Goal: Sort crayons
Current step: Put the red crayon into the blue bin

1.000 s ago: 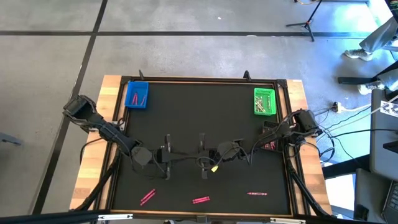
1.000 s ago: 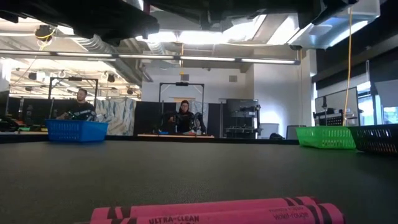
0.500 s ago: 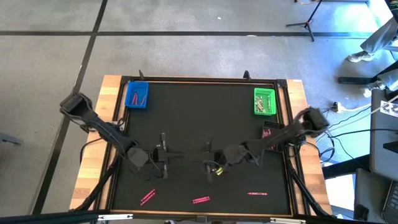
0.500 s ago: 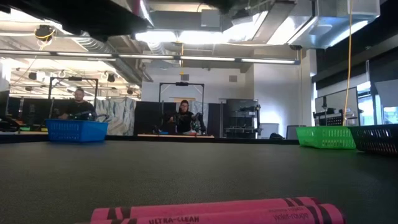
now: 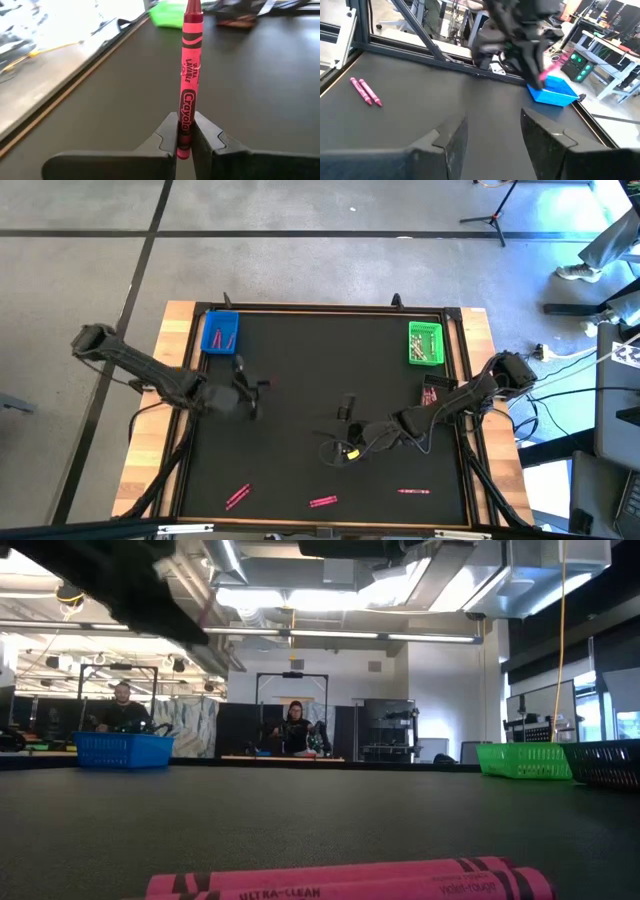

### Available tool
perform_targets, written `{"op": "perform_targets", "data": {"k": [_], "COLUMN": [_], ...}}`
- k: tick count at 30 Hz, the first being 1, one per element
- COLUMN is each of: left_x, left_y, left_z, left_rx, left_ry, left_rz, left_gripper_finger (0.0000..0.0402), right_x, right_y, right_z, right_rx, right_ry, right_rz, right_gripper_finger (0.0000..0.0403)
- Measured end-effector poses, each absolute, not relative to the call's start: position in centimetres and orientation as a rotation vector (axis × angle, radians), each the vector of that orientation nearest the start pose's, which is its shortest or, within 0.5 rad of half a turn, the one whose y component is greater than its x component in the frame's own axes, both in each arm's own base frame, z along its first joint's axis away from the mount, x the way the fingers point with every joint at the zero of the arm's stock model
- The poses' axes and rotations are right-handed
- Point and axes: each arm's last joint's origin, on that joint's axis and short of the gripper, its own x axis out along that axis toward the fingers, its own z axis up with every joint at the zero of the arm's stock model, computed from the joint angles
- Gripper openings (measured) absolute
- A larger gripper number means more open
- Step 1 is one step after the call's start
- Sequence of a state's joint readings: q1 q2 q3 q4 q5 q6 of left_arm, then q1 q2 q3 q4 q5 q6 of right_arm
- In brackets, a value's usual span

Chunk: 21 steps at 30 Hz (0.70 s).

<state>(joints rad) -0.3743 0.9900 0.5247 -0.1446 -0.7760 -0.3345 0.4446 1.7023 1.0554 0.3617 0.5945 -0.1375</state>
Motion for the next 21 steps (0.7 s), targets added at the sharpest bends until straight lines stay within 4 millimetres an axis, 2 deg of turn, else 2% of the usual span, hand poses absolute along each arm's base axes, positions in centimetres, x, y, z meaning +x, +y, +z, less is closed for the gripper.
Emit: {"op": "perform_targets", "data": {"k": [11, 21], "left_x": [17.5, 15.7], "left_y": [3.8, 10.4], "left_z": [21.8, 25.6], "left_rx": [-0.040, -0.157], "left_ry": [0.603, 0.916], "left_rz": [0.895, 1.176], "left_gripper_finger": [0.0018, 0.0018], "right_x": [34.5, 34.4], "right_y": [14.6, 14.6], "right_z": [23.9, 23.7], "right_rx": [-0.277, -0.288], "right_ry": [0.259, 0.278], "right_rz": [-0.132, -0.131], "right_gripper_finger": [0.0182, 0.0182]}}
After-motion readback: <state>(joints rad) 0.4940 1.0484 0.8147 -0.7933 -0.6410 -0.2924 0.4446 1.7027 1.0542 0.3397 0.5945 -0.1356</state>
